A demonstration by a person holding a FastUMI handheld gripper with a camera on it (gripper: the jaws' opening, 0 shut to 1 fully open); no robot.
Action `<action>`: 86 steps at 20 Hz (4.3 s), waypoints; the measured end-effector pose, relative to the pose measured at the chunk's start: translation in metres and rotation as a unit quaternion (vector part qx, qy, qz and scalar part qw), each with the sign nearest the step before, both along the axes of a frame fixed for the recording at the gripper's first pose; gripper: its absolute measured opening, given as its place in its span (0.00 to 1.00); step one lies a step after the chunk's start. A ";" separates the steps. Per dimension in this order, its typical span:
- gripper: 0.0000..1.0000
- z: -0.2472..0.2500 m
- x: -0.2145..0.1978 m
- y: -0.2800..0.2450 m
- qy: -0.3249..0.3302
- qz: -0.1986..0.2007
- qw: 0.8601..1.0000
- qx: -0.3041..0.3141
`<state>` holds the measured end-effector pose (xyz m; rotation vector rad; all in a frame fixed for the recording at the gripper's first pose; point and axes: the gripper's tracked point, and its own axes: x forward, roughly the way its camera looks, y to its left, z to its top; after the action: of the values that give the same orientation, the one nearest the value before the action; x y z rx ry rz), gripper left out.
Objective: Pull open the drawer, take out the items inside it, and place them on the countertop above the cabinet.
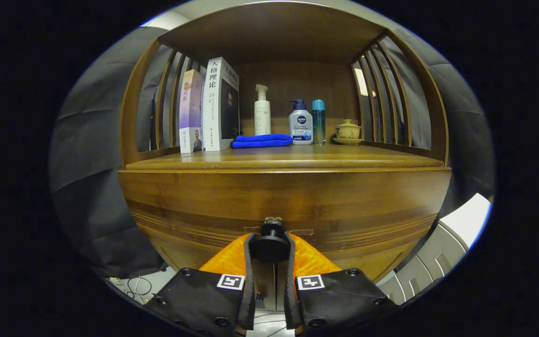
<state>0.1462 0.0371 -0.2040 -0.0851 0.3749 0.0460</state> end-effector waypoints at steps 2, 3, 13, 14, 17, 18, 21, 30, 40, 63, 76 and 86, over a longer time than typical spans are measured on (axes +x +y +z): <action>0.27 0.001 -0.010 0.000 0.001 0.002 1.000 -0.002; 0.27 0.002 -0.015 -0.001 0.001 0.003 1.000 -0.001; 0.27 0.009 -0.074 -0.004 0.011 0.017 1.000 0.006; 0.27 0.009 -0.080 -0.003 0.012 0.018 1.000 0.007; 0.27 0.012 -0.097 -0.003 0.009 0.025 1.000 -0.002; 0.27 0.011 -0.102 -0.003 0.009 0.027 1.000 -0.004; 0.27 0.009 -0.118 -0.003 0.018 0.028 0.999 -0.001; 0.27 0.008 -0.163 0.002 0.027 0.049 0.998 -0.006; 0.27 0.008 -0.188 0.005 0.043 0.061 0.997 -0.002; 0.97 0.158 -0.164 0.049 -0.062 0.181 0.982 -0.003; 0.98 0.148 -0.070 0.060 0.094 0.303 0.947 -0.059; 0.98 0.058 -0.039 0.052 0.286 0.338 0.888 -0.127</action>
<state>0.1073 0.0895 -0.1461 -0.4681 0.9307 0.7291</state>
